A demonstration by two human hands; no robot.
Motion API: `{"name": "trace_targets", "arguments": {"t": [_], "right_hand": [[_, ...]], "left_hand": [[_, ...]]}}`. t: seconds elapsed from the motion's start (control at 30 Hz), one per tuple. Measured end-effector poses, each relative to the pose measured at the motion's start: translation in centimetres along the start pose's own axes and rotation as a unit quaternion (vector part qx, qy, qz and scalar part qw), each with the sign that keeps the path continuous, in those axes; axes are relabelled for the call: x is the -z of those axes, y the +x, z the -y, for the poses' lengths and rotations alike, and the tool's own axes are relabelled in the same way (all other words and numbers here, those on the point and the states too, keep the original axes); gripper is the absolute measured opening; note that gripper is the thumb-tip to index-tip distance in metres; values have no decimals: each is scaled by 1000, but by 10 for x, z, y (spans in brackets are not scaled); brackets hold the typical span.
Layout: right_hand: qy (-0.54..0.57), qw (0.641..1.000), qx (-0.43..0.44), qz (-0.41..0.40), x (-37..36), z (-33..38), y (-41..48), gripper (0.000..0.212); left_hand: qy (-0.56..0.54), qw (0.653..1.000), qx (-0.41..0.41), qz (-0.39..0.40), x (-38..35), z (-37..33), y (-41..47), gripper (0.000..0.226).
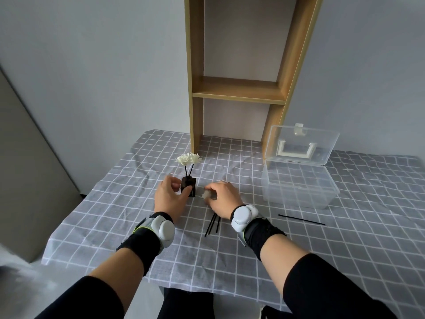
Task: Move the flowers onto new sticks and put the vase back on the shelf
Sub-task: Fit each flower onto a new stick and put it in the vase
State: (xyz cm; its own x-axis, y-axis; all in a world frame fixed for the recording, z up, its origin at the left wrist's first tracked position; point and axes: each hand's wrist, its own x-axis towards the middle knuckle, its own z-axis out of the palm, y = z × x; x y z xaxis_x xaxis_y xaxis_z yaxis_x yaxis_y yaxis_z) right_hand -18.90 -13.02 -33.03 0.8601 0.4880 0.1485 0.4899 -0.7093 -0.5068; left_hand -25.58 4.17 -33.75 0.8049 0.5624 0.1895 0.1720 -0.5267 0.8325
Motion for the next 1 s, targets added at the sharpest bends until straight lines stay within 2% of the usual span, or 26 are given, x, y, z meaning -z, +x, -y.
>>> {"name": "trace_targets", "arguments": {"t": [0.13, 0.3, 0.43, 0.6, 0.67, 0.83, 1.0], "right_hand": [[-26, 1000, 3, 2, -1, 3, -1, 16], [81, 996, -21, -11, 7, 0, -9, 14], [138, 989, -57, -11, 21, -3, -21, 24], [162, 983, -76, -30, 39, -17, -41, 14], [167, 982, -83, -36, 47, -25, -51, 16], [143, 983, -108, -43, 62, -47, -73, 33], [20, 990, -119, -70, 81, -76, -101, 33]], "left_hand": [[3, 1000, 14, 12, 0, -3, -8, 22], [-1, 1000, -15, 11, -3, -19, -24, 20], [-12, 998, -28, 55, -15, -36, -38, 13], [-43, 987, -37, 147, -34, -54, -51, 21], [-60, 984, -39, 166, -44, -62, -59, 20], [-83, 977, -21, 196, -65, -74, -72, 17], [-174, 961, 26, 212, -87, -86, -85, 13]]}}
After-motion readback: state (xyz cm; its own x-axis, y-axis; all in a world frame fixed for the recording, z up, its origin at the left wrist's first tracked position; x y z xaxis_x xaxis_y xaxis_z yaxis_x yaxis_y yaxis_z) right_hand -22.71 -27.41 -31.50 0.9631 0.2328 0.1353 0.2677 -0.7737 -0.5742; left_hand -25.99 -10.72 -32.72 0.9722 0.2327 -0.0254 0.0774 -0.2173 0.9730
